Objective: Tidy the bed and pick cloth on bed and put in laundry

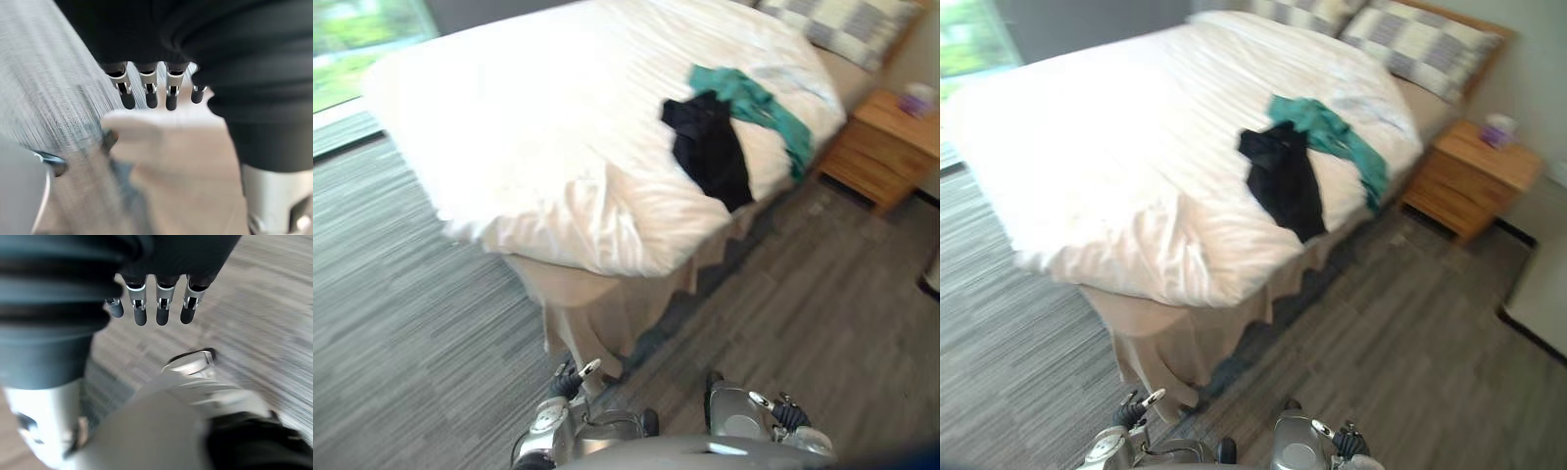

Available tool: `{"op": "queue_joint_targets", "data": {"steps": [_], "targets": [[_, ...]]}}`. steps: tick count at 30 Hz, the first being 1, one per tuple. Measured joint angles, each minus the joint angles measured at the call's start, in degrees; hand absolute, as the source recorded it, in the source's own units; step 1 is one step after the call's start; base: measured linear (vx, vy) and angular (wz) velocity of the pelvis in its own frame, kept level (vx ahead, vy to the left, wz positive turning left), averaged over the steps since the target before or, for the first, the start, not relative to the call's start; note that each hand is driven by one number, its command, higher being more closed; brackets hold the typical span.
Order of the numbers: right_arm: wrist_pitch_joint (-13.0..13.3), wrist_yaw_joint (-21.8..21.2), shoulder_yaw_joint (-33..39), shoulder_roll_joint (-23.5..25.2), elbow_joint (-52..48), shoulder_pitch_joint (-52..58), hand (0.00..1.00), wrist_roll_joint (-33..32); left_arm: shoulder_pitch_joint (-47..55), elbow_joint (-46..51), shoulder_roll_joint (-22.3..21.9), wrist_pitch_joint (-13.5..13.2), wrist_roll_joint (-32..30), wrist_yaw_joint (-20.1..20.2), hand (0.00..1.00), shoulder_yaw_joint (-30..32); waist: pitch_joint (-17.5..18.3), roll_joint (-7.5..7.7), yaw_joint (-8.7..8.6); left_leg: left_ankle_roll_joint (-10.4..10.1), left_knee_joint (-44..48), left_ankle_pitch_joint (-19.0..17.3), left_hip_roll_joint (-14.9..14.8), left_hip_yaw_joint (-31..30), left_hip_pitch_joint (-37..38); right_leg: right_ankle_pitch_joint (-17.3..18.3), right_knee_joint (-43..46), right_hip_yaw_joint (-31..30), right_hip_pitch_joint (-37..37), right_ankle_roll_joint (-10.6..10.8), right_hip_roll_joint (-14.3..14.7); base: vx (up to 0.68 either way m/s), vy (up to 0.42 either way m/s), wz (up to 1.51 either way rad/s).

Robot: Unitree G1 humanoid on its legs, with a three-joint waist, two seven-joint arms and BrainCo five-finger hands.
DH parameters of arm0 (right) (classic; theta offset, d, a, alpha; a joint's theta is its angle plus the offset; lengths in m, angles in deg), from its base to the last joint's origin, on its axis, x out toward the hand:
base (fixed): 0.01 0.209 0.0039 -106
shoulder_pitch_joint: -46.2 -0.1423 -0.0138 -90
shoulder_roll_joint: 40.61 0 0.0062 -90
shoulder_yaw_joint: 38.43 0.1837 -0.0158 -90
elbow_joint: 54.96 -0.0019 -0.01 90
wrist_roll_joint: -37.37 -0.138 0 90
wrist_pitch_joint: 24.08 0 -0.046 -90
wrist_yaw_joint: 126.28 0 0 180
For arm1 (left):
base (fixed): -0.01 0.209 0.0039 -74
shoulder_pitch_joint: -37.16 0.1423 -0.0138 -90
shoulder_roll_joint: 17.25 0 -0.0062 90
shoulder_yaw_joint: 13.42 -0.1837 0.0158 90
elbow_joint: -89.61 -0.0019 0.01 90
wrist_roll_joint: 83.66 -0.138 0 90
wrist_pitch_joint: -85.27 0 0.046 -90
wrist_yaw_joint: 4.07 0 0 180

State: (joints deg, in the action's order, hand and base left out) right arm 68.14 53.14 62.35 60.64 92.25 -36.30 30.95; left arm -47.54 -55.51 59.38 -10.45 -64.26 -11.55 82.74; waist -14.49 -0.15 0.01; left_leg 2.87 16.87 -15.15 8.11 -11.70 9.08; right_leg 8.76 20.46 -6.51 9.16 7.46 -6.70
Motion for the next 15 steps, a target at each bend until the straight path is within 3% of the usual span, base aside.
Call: {"op": "queue_joint_targets", "data": {"steps": [1,2,3,5,7,10,11,15], "targets": [[-0.1,0.0,-0.6,0.2,0.0,0.1,0.00,0.0,0.4,0.4,0.0,0.0,0.0,0.0,0.00,0.7,0.4,0.78,0.45,-1.7,1.5,-1.0,0.0,0.7,0.0,-1.7,-0.1,0.9,-0.2,-1.1,0.0,0.41,-0.318,1.41],[-0.2,0.0,-1.7,0.5,0.0,0.2,0.00,0.1,1.0,1.0,0.3,-0.2,-0.4,0.0,0.00,1.3,1.0,2.24,1.01,-3.4,2.7,-2.3,-0.1,2.5,-0.1,-6.2,-1.2,3.0,-1.0,-2.4,-0.8,0.38,-0.336,1.50],[-0.3,-0.6,-2.3,-0.5,0.0,-0.3,0.00,0.4,1.3,1.5,-0.5,-0.1,-0.4,-0.1,0.00,2.2,1.3,2.01,1.13,-3.5,3.6,-4.1,-1.5,4.1,-0.1,-6.2,-0.4,6.3,-1.8,-1.6,-1.1,0.35,-0.322,1.25],[-0.3,-0.6,-2.4,-2.3,-0.7,-1.2,0.00,0.4,2.3,1.7,-2.4,-0.5,-0.4,-0.1,0.00,3.2,2.1,-0.65,1.11,-4.0,2.9,-4.5,-5.6,6.4,-0.1,-4.9,-1.8,10.8,-3.4,-3.7,0.5,0.29,-0.279,0.95],[-0.3,-0.6,-2.5,-2.5,-1.1,-3.2,0.00,0.3,2.3,1.6,-2.9,-0.9,-0.5,-0.1,0.00,2.6,2.1,-1.89,0.92,-5.7,0.2,-3.0,-8.4,10.2,-0.2,-4.6,-4.2,14.6,-5.2,-4.3,1.1,0.21,-0.311,0.99],[-0.6,-1.1,-3.3,-0.7,-1.0,-4.9,0.00,-0.3,2.0,1.6,-1.7,-0.9,-1.1,-0.2,0.00,-1.6,2.1,-2.11,0.79,-7.1,-5.6,0.3,-12.4,21.4,0.5,-4.1,-6.4,20.4,-7.7,-5.5,0.8,0.05,-0.236,0.96],[-0.8,-1.1,-3.2,-0.3,-0.5,-5.0,0.00,-0.5,1.8,1.6,-1.6,-0.9,-1.6,-0.4,0.00,-1.9,2.0,-2.01,0.89,-6.3,-7.8,2.0,-13.0,23.9,1.0,-4.0,-7.1,22.0,-8.6,-5.6,0.6,-0.02,-0.143,0.78],[-1.9,-0.9,-2.1,0.1,1.1,-5.1,0.00,-2.2,1.4,0.9,-1.4,-0.1,-2.2,-1.6,0.00,-2.2,2.1,-1.98,0.51,-6.7,-9.6,2.8,-13.2,23.6,1.0,-5.4,-11.1,24.9,-11.5,-4.5,0.4,-0.03,-0.024,0.35]]}}
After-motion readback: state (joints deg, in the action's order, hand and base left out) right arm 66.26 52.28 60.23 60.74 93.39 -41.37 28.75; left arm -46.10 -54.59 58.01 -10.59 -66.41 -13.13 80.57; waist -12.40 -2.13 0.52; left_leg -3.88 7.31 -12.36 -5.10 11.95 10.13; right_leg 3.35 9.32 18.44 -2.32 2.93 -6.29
